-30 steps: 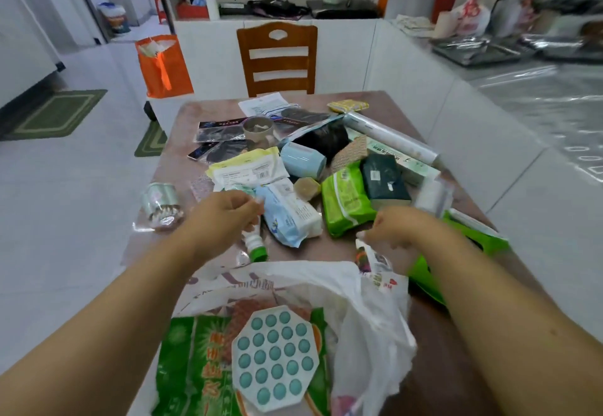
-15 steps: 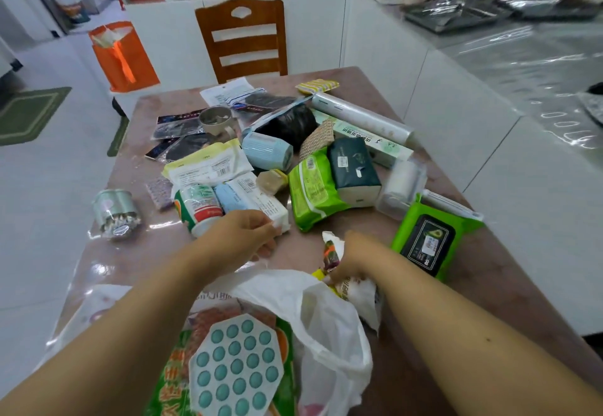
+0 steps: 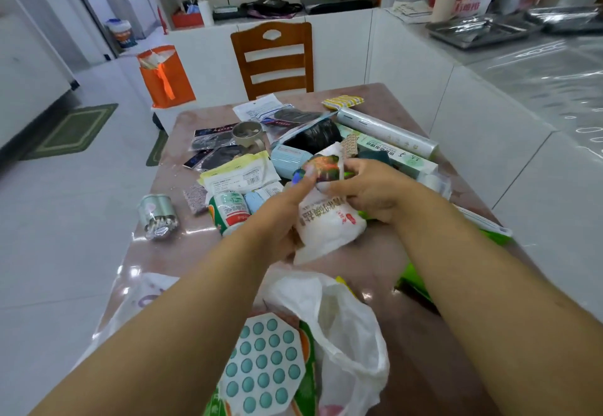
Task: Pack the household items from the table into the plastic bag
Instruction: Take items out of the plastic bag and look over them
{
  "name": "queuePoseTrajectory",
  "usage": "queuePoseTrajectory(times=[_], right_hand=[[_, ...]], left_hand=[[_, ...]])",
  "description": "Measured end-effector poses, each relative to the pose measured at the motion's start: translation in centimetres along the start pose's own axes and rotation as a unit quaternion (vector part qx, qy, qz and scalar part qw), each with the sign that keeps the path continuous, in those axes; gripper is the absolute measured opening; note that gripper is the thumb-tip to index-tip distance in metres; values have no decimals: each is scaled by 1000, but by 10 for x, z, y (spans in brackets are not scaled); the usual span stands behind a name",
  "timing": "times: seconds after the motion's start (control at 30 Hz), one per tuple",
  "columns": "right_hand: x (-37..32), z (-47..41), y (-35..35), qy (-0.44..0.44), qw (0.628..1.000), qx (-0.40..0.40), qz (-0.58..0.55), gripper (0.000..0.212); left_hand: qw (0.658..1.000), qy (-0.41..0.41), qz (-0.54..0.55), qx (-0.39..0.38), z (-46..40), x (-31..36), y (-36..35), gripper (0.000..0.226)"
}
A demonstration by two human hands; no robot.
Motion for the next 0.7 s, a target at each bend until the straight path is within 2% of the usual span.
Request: queuePoseTrajectory(times=[0.07,0.17,0.2,0.23,0.27,0.3,0.37,0.43,0.5,0.6,0.7], right_hand=[[-18,-2,-19,47,998,-24,-30,41],[-48,13,-46,76,996,-24,43,29],[-55,21,-54,69,994,-18,80,28],[-61,30,-62,64,992,-19,109,26],[-66,37,-69,68,990,-27,121,26],[-69,43,-76,74,989,-38,123,28],[-71,52,-87,76,987,-53,131,35],[-72,54,-93,68,987,-50,136,34],[-63,44,-91,32,986,-24,162,29],[-17,17,-73,-79,966,11,247,23],[57,0,-51,-244,893,-16,378,27]], left_hand=[[997,-50,-8,57,18,22,10,44],[986,-124,-41,100,67,57,29,23],[981,-135,-87,109,87,66,37,24],[975,-126,-146,106,110,72,42,41],[968,-100,-208,94,132,74,47,63],[956,-61,-278,78,150,71,51,72],[909,40,-412,51,181,48,60,58],[847,140,-513,26,189,14,68,40],[804,183,-566,23,179,-20,75,32],[799,173,-571,66,151,-64,84,36],[793,153,-583,89,138,-83,92,39]])
Point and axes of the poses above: each hand's wrist, its own z-axis away from the middle knuckle, its own y-axis out of the back of the hand, x = y × z, the point moved 7 cm from there along -z, towards the middle knuckle, and after that the axes turned 14 degrees about -x, right-handed, at the moved point
